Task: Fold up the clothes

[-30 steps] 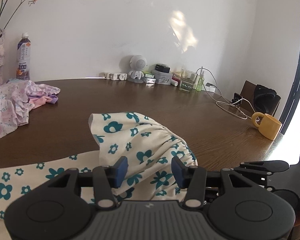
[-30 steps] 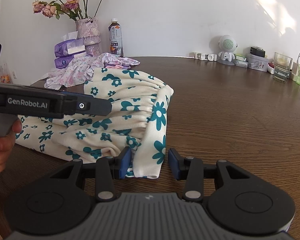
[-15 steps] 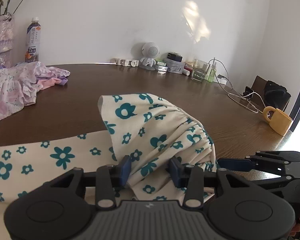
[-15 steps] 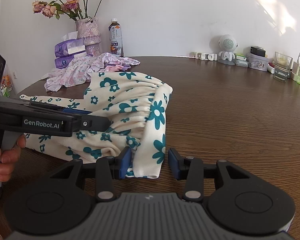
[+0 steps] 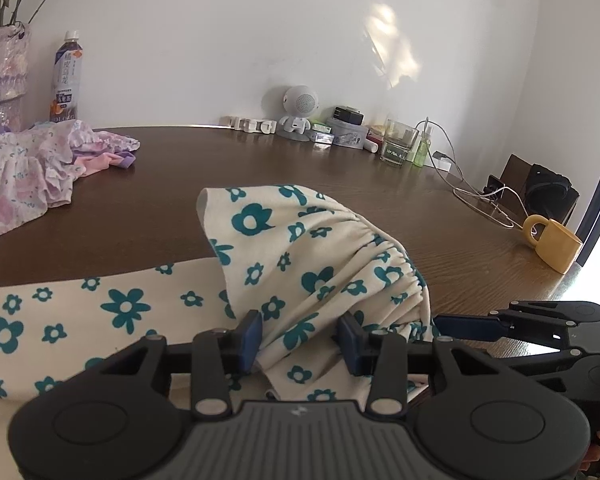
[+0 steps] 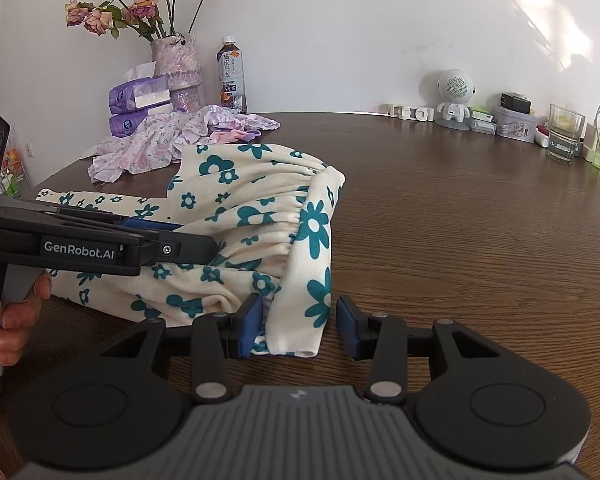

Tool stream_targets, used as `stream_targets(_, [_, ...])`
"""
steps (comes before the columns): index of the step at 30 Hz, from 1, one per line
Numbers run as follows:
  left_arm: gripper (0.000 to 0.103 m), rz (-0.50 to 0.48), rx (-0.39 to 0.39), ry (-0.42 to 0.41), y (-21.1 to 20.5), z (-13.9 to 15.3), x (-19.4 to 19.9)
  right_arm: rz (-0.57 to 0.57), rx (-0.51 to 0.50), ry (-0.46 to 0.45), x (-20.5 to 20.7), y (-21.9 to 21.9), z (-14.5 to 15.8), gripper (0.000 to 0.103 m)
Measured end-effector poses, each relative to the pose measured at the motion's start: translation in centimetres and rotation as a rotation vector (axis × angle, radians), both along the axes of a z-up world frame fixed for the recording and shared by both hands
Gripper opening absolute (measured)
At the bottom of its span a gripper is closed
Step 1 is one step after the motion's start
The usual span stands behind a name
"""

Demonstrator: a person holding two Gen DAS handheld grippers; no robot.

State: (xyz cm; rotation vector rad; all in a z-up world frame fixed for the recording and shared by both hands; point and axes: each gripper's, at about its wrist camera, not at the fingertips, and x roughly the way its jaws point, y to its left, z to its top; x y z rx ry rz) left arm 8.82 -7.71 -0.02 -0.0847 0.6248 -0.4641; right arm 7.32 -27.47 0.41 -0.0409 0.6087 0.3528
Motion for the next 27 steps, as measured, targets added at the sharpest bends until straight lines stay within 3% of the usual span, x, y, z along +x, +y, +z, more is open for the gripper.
stream_targets(27, [0.040, 0.000, 0.005, 0.000, -0.02, 0.03, 0.02, -0.003, 0.007, 0.000, -0.07, -0.04, -0.07, 0.042])
